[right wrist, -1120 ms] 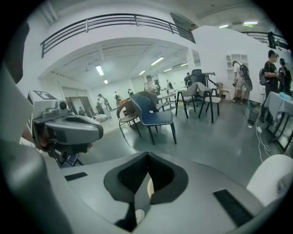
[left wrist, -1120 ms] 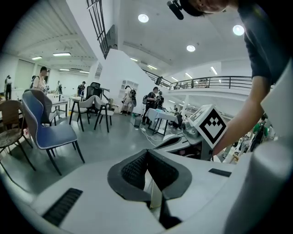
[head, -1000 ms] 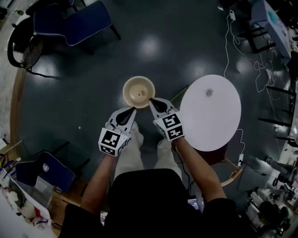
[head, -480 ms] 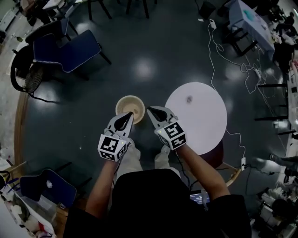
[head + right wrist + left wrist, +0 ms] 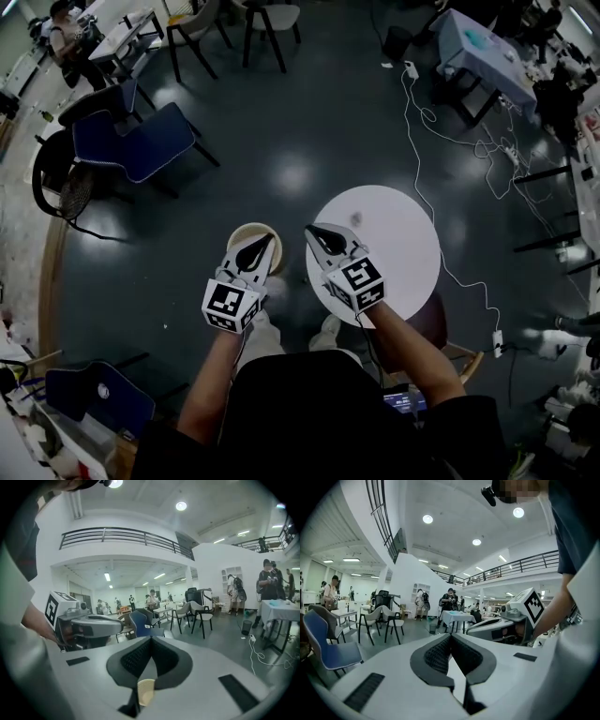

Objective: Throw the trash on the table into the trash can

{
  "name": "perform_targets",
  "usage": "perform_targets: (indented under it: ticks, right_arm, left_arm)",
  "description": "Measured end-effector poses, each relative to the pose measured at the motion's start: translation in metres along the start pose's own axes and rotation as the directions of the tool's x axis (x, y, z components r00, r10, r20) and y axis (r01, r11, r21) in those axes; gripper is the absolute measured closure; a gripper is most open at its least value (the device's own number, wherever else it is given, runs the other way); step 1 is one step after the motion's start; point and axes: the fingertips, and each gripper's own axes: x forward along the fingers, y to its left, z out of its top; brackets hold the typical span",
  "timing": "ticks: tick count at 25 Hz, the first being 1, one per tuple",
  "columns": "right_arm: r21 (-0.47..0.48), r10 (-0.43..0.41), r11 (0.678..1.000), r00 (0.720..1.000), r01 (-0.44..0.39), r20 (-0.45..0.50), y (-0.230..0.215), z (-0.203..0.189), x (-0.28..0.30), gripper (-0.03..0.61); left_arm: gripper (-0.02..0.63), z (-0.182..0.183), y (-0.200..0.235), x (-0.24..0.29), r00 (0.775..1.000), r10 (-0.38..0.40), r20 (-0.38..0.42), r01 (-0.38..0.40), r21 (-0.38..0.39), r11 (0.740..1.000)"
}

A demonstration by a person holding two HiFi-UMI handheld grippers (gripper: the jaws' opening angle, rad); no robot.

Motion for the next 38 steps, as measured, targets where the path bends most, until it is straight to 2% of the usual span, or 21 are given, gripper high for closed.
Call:
perform_targets:
  ticks: [7, 12, 18, 26, 36, 37, 38]
  right_arm:
    - [0.007, -0.055, 0.998, 0.998, 0.054, 0.045, -0.032, 0.006, -0.055, 0.560]
    - [0.022, -0.083, 0.996, 0.996, 0.082, 0.045, -0.056, -0.003, -0.086, 0.560]
    - [0.052, -0.146, 0.988, 0.989, 0.146, -0.002, -0.087, -0.038, -0.103, 0.560]
    - [0.089, -0.200, 0.974, 0.973, 0.210, -0.116, -0.140, -0.109, -0.093, 0.558]
    - [0.119, -0.274, 0.943, 0.930, 0.309, -0.246, -0.213, -0.204, -0.053, 0.555]
    - [0.128, -0.273, 0.941, 0.926, 0.313, -0.261, -0.219, -0.215, -0.048, 0.538]
    - [0.138, -0.268, 0.939, 0.922, 0.315, -0.278, -0.223, -0.225, -0.043, 0.492]
  left_arm:
    - [0.598, 0.019, -0.056, 0.028, 0.999, -0.046, -0.011, 0.046, 0.057, 0.997]
    - [0.598, 0.025, -0.092, 0.048, 0.999, -0.052, -0.011, 0.053, 0.150, 0.987]
    - [0.598, 0.015, -0.116, 0.061, 0.996, -0.086, -0.020, 0.088, 0.114, 0.990]
    - [0.598, -0.021, -0.112, 0.081, 0.995, -0.069, -0.074, 0.075, 0.073, 0.995]
    - [0.598, -0.081, -0.106, 0.107, 0.983, -0.084, -0.165, 0.090, 0.033, 0.995]
    - [0.598, -0.089, -0.105, 0.110, 0.981, -0.086, -0.173, 0.092, 0.030, 0.995]
    - [0.598, -0.097, -0.105, 0.112, 0.979, -0.088, -0.181, 0.094, 0.027, 0.995]
